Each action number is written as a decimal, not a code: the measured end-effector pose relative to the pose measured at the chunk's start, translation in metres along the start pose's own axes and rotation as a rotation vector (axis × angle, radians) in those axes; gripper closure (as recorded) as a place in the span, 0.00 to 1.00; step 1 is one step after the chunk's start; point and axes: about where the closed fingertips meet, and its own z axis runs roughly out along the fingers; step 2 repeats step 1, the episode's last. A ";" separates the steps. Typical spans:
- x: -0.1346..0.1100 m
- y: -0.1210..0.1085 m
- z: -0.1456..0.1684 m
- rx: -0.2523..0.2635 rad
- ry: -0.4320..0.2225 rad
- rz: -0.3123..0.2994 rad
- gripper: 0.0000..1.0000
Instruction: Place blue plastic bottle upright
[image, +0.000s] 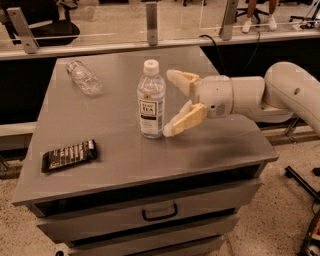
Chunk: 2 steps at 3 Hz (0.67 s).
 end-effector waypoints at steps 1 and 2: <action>-0.003 0.014 -0.031 0.075 0.067 0.014 0.00; -0.003 0.014 -0.031 0.075 0.067 0.014 0.00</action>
Offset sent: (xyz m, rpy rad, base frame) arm 0.0000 0.0000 0.0000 0.0000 0.0000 0.0000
